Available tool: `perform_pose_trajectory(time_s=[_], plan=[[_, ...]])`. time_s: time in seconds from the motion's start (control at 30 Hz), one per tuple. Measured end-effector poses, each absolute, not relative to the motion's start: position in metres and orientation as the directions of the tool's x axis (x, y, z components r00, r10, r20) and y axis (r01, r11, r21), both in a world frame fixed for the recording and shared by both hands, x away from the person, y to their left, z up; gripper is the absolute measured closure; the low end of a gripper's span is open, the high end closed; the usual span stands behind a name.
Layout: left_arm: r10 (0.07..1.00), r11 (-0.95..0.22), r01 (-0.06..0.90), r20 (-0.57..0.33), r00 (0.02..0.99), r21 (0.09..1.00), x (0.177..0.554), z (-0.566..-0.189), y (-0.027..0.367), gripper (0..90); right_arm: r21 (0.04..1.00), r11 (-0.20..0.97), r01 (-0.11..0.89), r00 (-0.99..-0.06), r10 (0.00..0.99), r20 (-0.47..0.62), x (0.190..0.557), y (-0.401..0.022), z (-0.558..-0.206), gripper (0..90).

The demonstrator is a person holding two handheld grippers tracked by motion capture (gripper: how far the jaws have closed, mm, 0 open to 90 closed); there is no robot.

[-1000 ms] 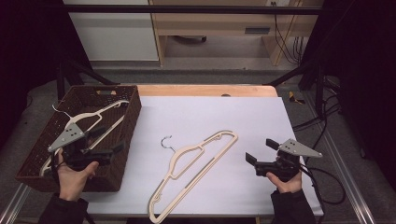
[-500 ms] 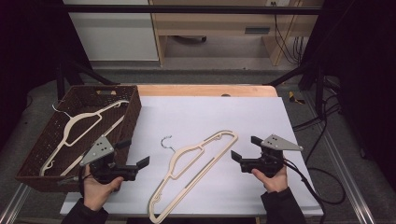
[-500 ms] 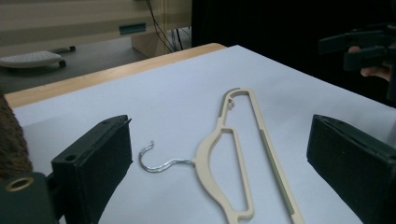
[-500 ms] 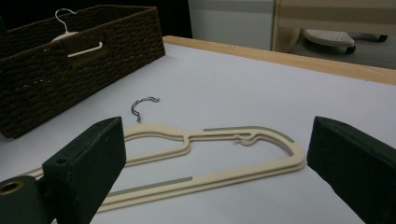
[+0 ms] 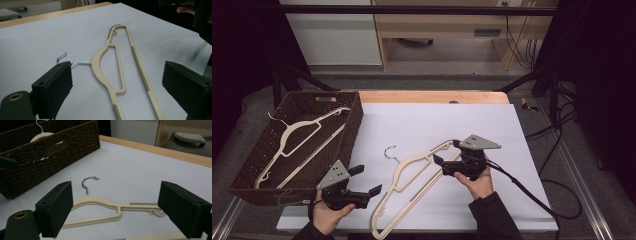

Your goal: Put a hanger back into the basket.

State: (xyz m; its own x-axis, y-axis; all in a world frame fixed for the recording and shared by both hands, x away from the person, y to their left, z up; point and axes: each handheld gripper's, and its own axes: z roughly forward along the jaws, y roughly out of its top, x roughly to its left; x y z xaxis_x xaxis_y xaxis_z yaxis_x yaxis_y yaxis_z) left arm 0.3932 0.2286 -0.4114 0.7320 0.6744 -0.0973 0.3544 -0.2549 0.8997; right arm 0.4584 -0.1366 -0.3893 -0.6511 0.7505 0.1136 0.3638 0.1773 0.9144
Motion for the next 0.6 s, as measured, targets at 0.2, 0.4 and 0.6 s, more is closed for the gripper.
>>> perform_pose_trajectory(time_s=[0.2,0.4,0.6], plan=[[0.672,-0.272,0.355,-0.087,0.735,0.894,0.387,-0.420,0.229,10.1,0.898,0.219,0.381,-0.668,0.737,0.104,0.472,-0.109,-0.393,20.3],[0.665,-0.265,0.362,-0.103,0.740,0.894,0.385,-0.423,0.229,10.4,0.885,0.251,0.391,-0.680,0.727,0.094,0.485,-0.083,-0.399,23.2],[0.659,-0.282,0.381,-0.111,0.744,0.881,0.384,-0.432,0.227,11.3,0.861,0.295,0.415,-0.687,0.721,0.084,0.499,-0.059,-0.411,26.8]])
